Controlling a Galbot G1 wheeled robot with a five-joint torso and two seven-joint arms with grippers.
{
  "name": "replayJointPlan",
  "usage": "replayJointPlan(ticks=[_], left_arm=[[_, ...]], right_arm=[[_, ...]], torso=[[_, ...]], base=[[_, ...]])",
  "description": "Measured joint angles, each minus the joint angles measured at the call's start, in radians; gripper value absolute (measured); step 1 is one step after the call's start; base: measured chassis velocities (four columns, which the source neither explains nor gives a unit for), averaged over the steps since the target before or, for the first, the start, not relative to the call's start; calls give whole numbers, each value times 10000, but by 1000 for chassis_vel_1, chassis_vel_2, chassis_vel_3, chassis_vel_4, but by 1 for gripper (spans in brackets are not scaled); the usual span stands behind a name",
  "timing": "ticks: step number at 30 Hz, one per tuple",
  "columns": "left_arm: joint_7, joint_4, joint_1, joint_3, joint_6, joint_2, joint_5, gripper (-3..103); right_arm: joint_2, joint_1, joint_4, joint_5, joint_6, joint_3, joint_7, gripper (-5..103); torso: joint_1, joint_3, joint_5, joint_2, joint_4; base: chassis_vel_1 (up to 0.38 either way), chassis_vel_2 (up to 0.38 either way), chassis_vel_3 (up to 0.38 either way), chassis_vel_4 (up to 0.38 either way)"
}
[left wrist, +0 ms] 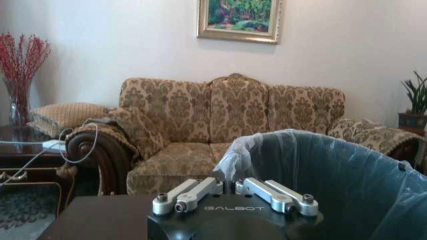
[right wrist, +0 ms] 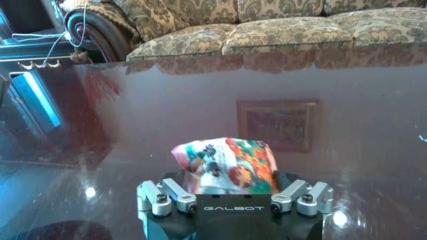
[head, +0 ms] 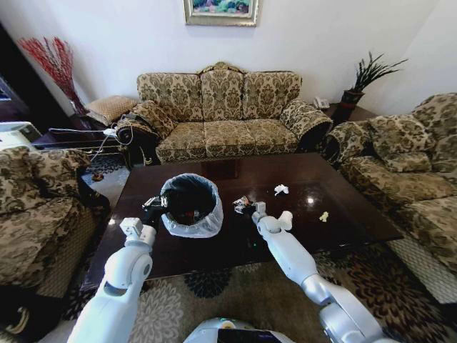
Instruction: Move to the front of the table and place the trash on the table into the trash bin.
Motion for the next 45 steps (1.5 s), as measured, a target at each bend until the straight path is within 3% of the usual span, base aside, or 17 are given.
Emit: replayJointPlan(ticks=[8,10,18,21,27,30,32,37,40,42,45], left_arm=[[38,-15,5,-11,0,24,-32,3],[42,-15,10,-11,-3,24,-32,3],[70,-42,19,11,-48,53,-43,3],[154,-55,16,61,-56,64,-58,3],[284,-49,19,183,-88,38,-59,3],[434,53,18,353,-90,49,-58,3],[463,76,17,410,-90,64,-57,3],[586,178,-20,666,29,200,-54,3],[597,214,-59,688,74,232,-81,3],[596,267,-91,688,106,266,-128,3],[596,322,-99,675,121,287,-211,3]], right_arm=[[-23,-79,38,-133,9,28,15,67],[-36,-96,63,-144,9,33,26,67],[-210,-351,594,-158,-1,139,336,44],[-551,-608,1941,163,-116,318,717,33],[-1170,-778,3923,581,-350,475,1189,22],[-1749,-695,5951,665,-411,468,1516,13],[-1904,-584,6533,739,-481,428,1592,13],[-2600,499,9341,2107,-1242,-498,2004,9],[-2817,846,10003,2820,-1563,-1125,2151,9],[-3132,1175,10800,3805,-1916,-2114,2348,9],[-3360,1195,11110,4122,-2210,-2729,2349,6]], torso=[[0,0,0,0,0],[0,0,0,0,0],[0,0,1,0,1],[0,0,2,0,1],[0,0,1,0,0],[0,0,5,0,-2],[1,0,1,0,-1],[0,-1,-3,1,1],[0,-1,-3,1,3],[0,-1,-3,1,3],[0,-1,1,0,4]], base=[[0,0,0,0],[0,0,0,0],[0,0,0,0],[0,0,0,0],[0,0,0,0],[0,0,0,0],[0,0,0,0],[0,0,0,0],[0,0,0,0],[0,0,0,0],[0,0,0,0]])
